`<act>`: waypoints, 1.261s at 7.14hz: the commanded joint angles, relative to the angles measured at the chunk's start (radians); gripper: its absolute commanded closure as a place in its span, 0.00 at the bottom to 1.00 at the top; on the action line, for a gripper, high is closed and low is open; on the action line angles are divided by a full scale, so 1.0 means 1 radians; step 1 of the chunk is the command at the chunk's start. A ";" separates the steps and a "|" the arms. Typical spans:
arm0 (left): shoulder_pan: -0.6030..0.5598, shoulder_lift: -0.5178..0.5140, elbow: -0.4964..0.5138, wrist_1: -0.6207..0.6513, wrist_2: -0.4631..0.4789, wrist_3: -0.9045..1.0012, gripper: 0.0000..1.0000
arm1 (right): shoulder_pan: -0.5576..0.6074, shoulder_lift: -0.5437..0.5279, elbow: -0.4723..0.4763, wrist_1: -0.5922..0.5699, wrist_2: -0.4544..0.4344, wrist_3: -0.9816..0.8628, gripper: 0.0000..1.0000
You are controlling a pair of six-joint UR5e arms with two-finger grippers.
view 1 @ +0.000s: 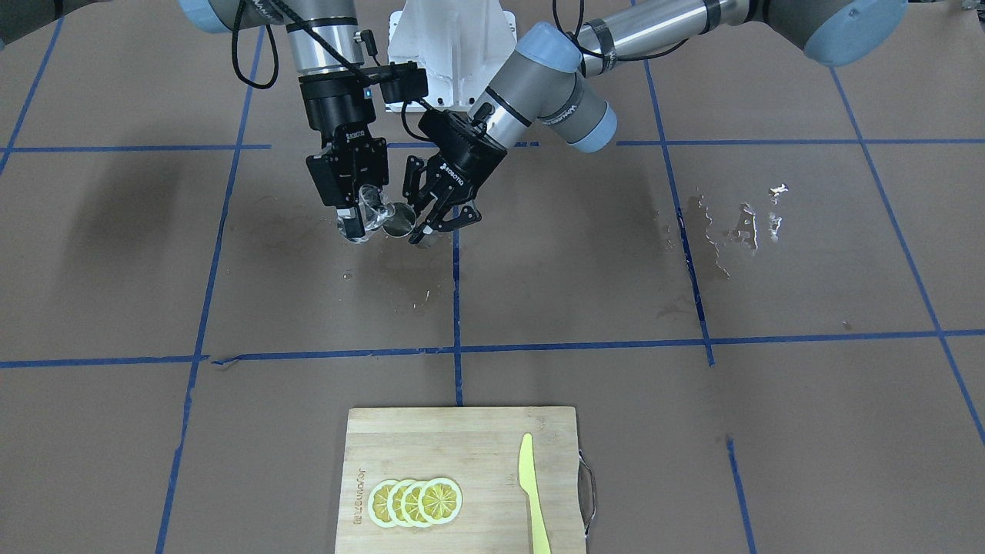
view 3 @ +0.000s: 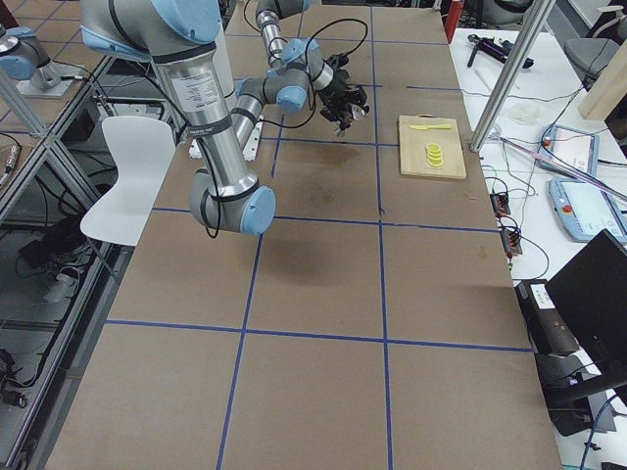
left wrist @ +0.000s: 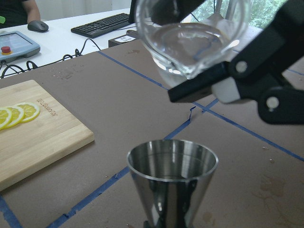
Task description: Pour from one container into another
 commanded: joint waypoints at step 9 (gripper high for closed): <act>0.000 0.000 -0.001 -0.001 0.002 0.000 1.00 | -0.023 0.032 0.002 -0.051 -0.111 -0.184 1.00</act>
